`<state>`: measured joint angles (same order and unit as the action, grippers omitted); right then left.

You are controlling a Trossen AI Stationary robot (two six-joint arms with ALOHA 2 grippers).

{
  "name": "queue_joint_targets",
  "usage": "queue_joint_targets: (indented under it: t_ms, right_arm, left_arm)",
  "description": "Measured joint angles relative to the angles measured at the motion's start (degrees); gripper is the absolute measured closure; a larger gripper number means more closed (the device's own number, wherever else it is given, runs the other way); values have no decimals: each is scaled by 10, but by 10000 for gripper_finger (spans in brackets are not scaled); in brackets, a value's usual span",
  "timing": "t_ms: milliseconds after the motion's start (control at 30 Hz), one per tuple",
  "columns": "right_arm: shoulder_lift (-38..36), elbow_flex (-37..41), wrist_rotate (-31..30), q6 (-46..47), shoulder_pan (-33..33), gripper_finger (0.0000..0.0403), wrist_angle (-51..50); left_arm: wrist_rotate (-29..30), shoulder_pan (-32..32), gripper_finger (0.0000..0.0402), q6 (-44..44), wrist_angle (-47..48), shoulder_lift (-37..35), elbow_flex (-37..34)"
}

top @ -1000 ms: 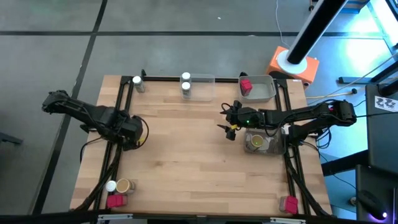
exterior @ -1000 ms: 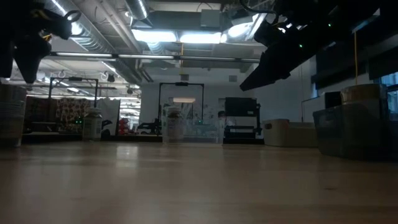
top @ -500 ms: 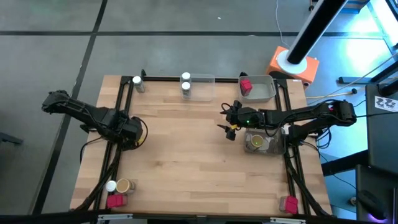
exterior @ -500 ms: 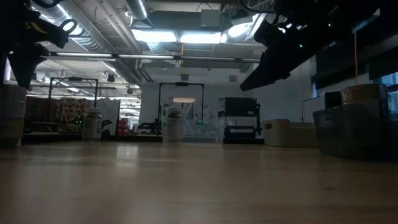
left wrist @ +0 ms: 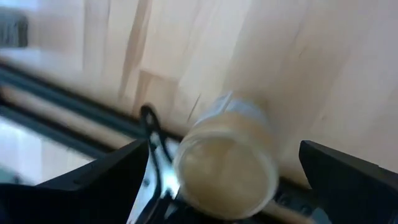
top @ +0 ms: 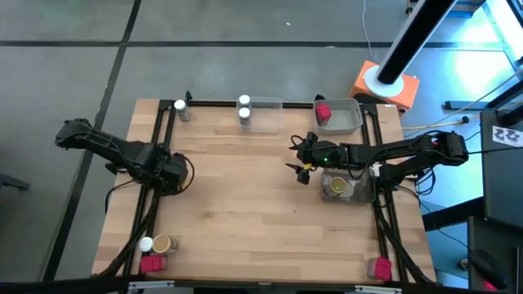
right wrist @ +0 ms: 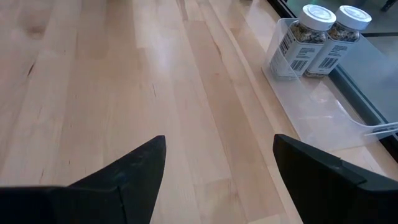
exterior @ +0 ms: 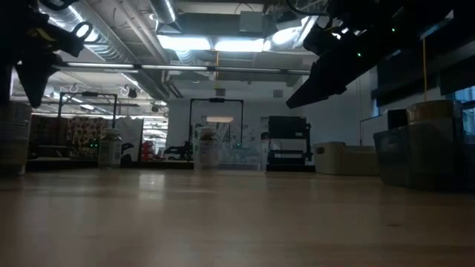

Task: Sort spices by type
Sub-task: Put the top brown seasoning bottle into the black bin

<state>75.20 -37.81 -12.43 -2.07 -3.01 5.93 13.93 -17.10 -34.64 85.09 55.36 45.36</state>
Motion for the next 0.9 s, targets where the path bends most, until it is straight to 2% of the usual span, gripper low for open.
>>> queue_joint_targets:
  t_ms: [100,400,667,900]
  right_arm:
    - [0,0,0,0,0,107,0]
    - [0,0,0,0,0,107,0]
    - [0,0,0,0,0,107,0]
    - [0,0,0,0,0,107,1]
  left_arm:
    - [0,0,2,-6,27,3,0]
    - [-4,0,2,7,14,36,-2]
    - [-36,0,2,21,9,88,-71]
    - [-35,0,2,52,-42,109,-81]
